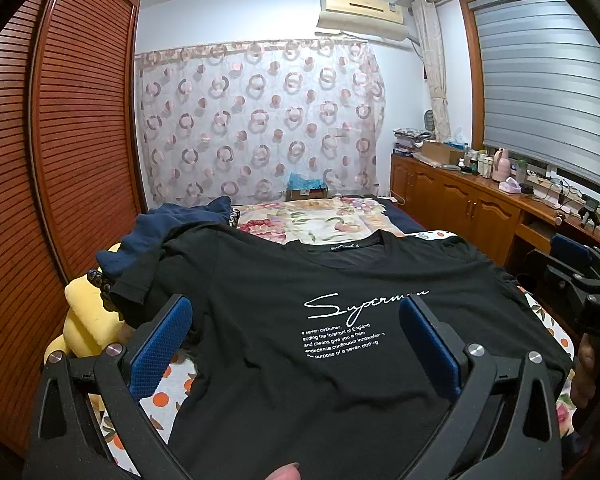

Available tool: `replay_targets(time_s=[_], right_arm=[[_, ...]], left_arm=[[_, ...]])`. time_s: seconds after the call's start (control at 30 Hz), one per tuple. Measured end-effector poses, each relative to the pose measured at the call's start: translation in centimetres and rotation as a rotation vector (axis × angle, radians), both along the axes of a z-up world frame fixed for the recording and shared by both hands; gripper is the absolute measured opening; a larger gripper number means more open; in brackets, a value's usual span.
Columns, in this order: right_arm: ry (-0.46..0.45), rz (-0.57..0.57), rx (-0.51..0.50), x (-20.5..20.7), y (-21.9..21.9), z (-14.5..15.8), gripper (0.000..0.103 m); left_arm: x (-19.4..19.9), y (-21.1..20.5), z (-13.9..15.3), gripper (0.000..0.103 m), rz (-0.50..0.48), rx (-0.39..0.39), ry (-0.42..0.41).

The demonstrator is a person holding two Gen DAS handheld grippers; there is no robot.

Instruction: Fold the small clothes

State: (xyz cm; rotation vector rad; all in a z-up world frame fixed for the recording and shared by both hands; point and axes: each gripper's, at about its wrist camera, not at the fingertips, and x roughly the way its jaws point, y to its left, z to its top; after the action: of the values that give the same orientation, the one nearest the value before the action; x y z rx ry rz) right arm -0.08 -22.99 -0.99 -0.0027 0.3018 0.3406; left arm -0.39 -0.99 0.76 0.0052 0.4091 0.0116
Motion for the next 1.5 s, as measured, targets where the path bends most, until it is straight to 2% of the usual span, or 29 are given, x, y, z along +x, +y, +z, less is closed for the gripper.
replay_targets(time_s=[1.5], right_arm=[[0.0, 0.005, 0.005, -0.04, 0.16, 0.0, 0.103]], left_arm=[[-0.02, -0.07, -0.2, 0.103, -0.001, 0.005, -0.002]])
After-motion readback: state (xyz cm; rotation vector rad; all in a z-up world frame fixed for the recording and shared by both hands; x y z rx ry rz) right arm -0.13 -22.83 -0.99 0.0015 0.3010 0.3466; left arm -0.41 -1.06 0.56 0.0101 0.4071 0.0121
